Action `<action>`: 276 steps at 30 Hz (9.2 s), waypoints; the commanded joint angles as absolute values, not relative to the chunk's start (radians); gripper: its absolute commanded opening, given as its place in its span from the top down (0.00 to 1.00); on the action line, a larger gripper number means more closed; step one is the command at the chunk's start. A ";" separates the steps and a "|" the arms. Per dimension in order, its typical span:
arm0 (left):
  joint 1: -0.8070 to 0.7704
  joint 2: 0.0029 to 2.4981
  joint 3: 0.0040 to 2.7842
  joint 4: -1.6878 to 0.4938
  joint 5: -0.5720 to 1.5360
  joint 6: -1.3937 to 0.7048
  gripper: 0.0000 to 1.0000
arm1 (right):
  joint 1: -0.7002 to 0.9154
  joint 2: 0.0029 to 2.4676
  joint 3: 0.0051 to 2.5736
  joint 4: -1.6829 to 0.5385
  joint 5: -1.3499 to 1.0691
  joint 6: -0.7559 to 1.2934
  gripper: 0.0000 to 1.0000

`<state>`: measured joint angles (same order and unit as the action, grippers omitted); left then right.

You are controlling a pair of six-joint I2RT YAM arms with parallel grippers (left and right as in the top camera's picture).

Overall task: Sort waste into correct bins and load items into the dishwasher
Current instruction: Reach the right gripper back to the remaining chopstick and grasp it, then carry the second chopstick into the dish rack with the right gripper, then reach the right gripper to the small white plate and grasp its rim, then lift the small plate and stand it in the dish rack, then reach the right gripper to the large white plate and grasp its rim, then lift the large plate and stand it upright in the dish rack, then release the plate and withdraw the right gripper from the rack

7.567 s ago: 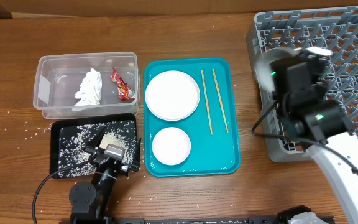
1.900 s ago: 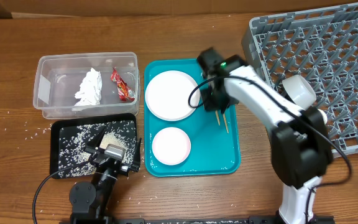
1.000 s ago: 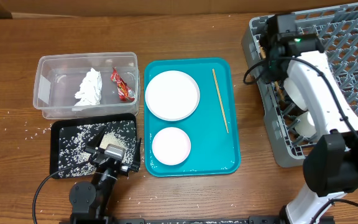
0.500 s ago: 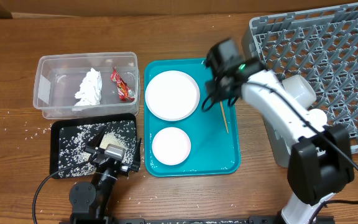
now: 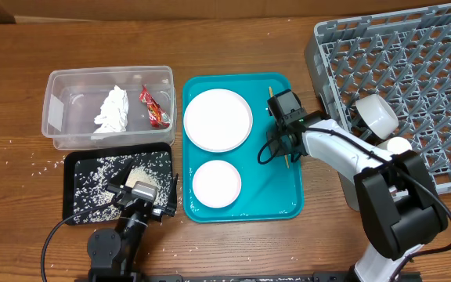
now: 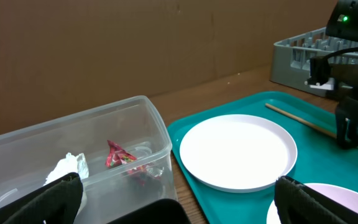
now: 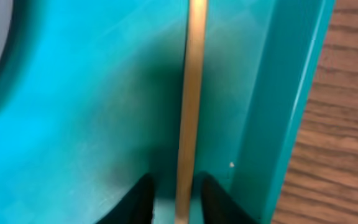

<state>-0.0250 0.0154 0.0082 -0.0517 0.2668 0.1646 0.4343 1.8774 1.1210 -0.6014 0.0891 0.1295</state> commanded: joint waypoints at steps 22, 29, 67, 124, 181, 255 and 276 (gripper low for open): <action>-0.018 0.005 0.004 -0.050 0.281 0.179 0.00 | 0.147 1.818 1.753 -1.087 0.214 -0.097 0.96; -0.018 0.005 0.004 -0.050 0.281 0.179 0.00 | 0.078 1.855 1.656 -1.089 0.205 -0.261 0.96; -0.018 0.005 0.004 -0.050 0.281 0.179 0.00 | 0.680 1.843 1.269 -0.898 -0.183 0.649 0.64; -0.018 0.005 0.004 -0.050 0.281 0.179 0.00 | 0.186 2.006 1.623 -0.612 1.064 -0.234 0.96; -0.018 0.005 0.004 -0.050 0.281 0.179 0.00 | 0.481 2.114 1.514 -0.885 -0.097 0.567 0.96; -0.018 0.005 0.004 -0.050 0.281 0.179 0.00 | 0.195 1.871 1.724 -1.044 0.907 -0.014 0.51; -0.018 0.005 0.004 -0.050 0.281 0.179 0.00 | 0.360 1.463 1.874 -1.284 -0.332 0.312 0.00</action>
